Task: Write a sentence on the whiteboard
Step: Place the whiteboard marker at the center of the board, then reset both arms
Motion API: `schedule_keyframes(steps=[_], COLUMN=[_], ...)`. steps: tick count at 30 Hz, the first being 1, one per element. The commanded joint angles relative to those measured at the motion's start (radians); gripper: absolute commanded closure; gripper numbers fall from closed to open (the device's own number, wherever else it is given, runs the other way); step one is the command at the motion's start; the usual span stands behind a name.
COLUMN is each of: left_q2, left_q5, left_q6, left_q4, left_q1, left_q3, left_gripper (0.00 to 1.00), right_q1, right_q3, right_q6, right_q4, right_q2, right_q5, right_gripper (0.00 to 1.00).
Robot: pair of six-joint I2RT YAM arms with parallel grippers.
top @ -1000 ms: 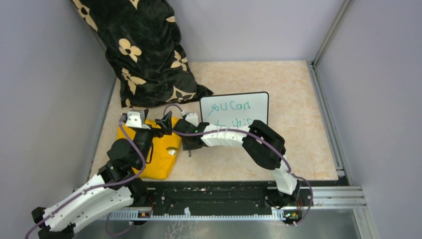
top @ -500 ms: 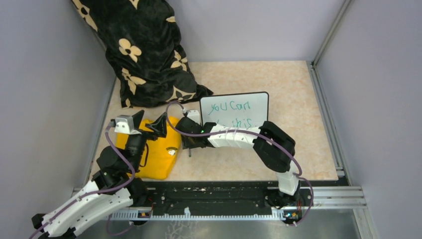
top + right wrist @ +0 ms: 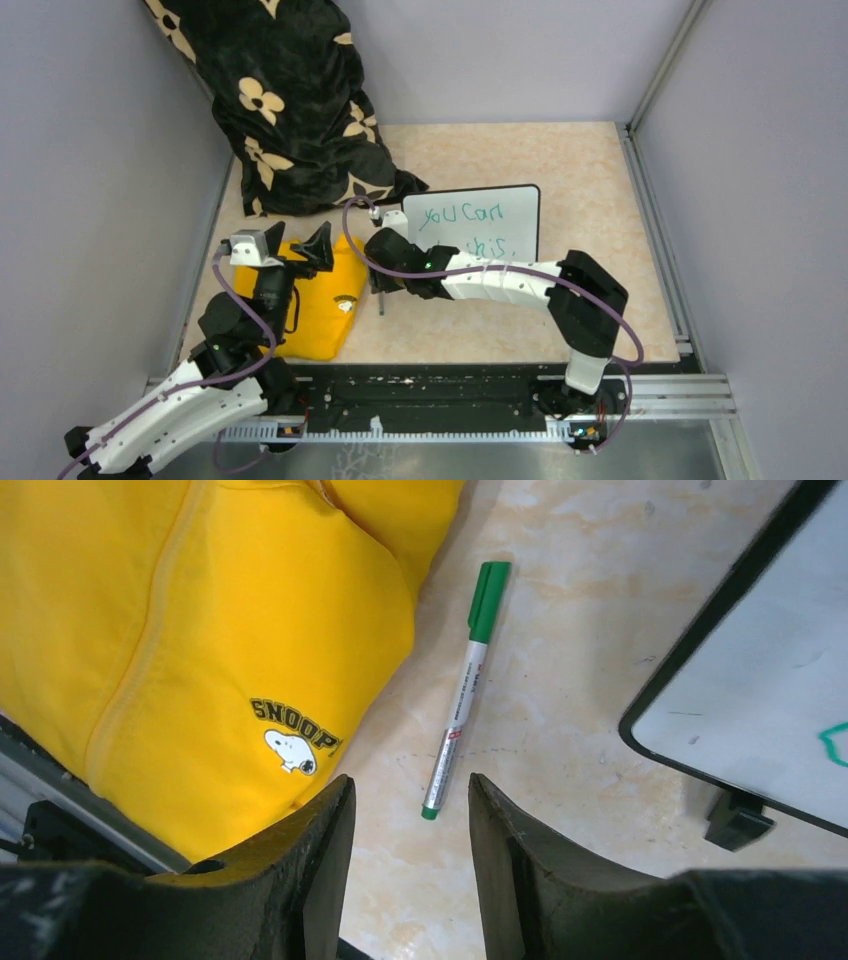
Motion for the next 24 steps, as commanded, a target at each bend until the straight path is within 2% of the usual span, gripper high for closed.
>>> schedule_keyframes(steps=[1,5,7,15,21,24], left_q2=[0.04,0.097,0.134,0.328,0.539,0.637], left_q5=[-0.085,-0.099,-0.118,-0.074,-0.049,-0.026], left_q6=[-0.009,-0.009,-0.055,-0.216,-0.621,-0.785], left_q4=[0.057,0.069,0.067,-0.021,-0.302,-0.47], left_q1=[0.0,0.0,0.0,0.0,0.0,0.0], left_q3=[-0.014,-0.008,0.0,0.067,0.205,0.304], left_gripper=[0.02,0.02,0.02,0.02,0.02,0.02], right_q1=[0.002,-0.025,-0.043,-0.062,-0.062,-0.062], right_q3=[-0.01,-0.048,-0.11,-0.402,-0.556,-0.596], right_q6=[-0.066,-0.101,-0.122,-0.261,-0.258,-0.215], right_q4=[0.039,-0.008,-0.017,0.013,0.031,0.056], right_q2=[-0.148,-0.276,-0.379,-0.895,-1.182,-1.261], right_q5=[0.065,0.131,0.167,0.391,0.625,0.784], right_gripper=[0.55,0.55,0.55,0.54,0.49,0.38])
